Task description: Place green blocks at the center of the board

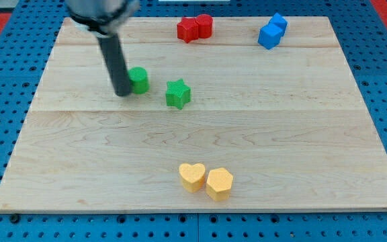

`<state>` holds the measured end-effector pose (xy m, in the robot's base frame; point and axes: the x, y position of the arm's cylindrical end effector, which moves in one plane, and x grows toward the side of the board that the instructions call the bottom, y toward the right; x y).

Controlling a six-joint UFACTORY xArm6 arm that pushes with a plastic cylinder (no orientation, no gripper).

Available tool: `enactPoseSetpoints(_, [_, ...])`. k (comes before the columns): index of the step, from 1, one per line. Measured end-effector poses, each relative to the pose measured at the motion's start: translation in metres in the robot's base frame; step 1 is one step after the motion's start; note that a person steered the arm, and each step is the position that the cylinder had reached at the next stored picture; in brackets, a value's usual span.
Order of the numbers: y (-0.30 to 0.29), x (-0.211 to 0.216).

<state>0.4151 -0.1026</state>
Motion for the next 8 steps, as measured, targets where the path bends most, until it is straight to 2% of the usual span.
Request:
enactPoseSetpoints(1, [-0.024, -0.016])
enactPoseSetpoints(2, [-0.067, -0.053])
enactPoseSetpoints(3, [-0.027, -0.059])
enactPoseSetpoints(5, [0.038, -0.026])
enactPoseSetpoints(8, [0.039, -0.033])
